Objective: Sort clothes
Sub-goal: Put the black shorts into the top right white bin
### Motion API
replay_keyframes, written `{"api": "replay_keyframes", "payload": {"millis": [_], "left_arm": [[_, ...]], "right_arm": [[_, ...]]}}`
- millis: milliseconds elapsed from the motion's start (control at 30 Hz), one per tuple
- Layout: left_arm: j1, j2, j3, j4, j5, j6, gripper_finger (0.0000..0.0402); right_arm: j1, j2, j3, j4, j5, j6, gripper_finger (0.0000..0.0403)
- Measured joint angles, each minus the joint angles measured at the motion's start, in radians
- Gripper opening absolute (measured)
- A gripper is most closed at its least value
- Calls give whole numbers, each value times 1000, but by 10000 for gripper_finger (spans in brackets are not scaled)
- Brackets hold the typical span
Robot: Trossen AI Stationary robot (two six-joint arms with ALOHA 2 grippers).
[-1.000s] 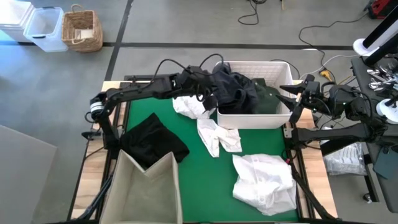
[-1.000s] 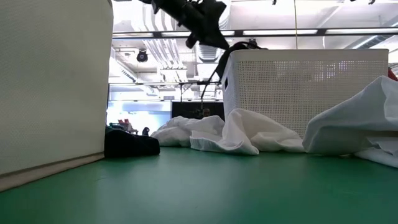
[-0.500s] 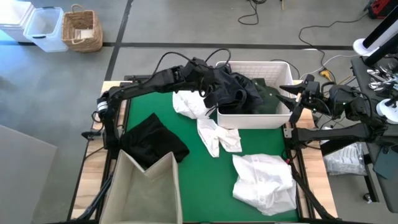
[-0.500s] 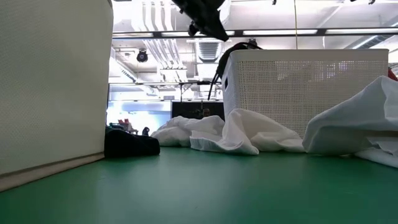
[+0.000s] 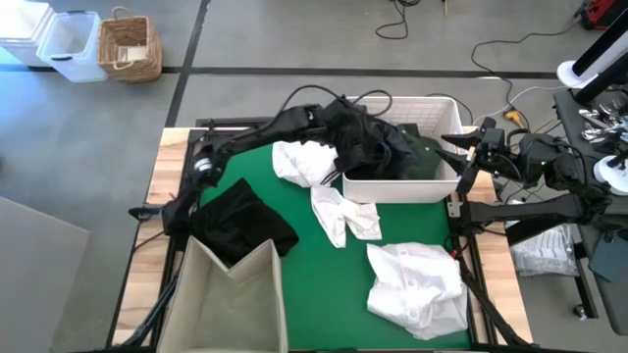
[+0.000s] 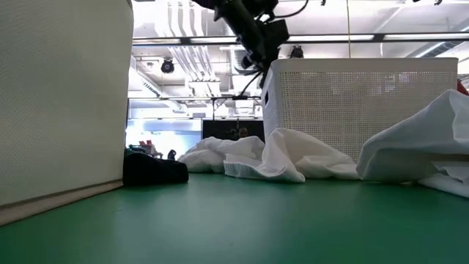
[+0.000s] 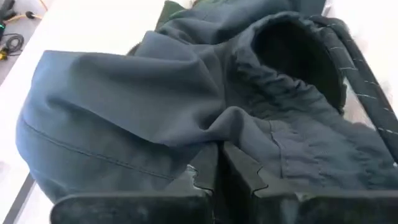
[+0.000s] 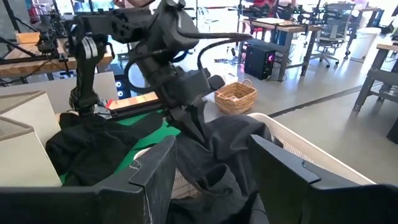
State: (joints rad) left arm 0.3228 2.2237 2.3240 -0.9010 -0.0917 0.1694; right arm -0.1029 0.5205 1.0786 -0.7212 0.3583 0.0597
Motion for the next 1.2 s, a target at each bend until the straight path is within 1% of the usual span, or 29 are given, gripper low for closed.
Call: {"api": "replay_keyframes", "payload": {"millis": [33,100,200,433,600,733,833,933,1067,1200], "left_arm": [[-1,19,34,-12,0,2,2],[-6,8,9,47,-3,9,1],[-9,-14,-7,67,3,13,1],[-13,-53,31,61,4,12,0],[-35,-118,23,52,5,8,0],[-68,-185,18,48,0,18,0],[-107,-240,17,36,-39,35,0],[-146,-305,17,20,-99,47,0],[-195,-388,16,-20,-159,47,0],[-248,-465,-24,-30,-198,41,0]], "right_arm": [[0,0,0,0,0,0,192],[0,0,0,-1,0,-1,192],[0,0,0,-6,0,-3,192],[0,0,0,-6,0,-7,192],[0,0,-14,-6,1,-5,192],[0,2,-62,1,9,12,185],[0,23,-87,3,9,46,167],[0,63,-90,21,9,60,137],[0,129,-90,95,9,49,89],[0,202,-90,200,9,23,41]]}}
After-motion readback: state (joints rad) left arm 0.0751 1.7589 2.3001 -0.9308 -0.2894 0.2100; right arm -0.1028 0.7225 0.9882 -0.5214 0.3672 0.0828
